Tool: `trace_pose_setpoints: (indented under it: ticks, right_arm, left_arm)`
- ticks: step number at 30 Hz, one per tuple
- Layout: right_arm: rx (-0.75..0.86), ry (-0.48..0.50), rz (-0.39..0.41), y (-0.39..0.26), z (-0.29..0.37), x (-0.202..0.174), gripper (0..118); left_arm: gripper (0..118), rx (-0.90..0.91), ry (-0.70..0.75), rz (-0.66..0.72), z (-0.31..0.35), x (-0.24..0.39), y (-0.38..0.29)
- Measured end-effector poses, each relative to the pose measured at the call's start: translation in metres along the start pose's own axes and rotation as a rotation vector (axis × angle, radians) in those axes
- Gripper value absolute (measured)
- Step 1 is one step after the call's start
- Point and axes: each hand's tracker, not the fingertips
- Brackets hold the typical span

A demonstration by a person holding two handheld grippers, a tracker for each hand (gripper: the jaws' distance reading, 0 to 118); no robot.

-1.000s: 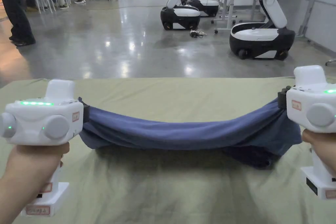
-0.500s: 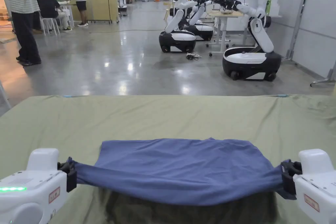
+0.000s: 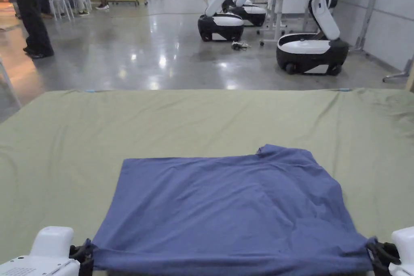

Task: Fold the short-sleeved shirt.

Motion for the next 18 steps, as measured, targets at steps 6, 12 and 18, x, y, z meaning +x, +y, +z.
trace_pose_setpoints:
  ticks: [6,12,18]
  right_arm:
    - [-0.082,0.019,0.053,-0.034,-0.02,-0.002,5]
    - [-0.091,0.012,0.053,-0.056,-0.036,0.013,76]
    - [0.083,0.059,-0.075,-0.009,0.046,-0.003,115]
  left_arm:
    - [5,-0.074,0.016,-0.031,-0.017,0.007,-0.027]
    - [94,-0.078,0.014,0.036,-0.02,0.002,-0.04]
    - [108,0.143,0.018,0.065,0.062,0.003,-0.027]
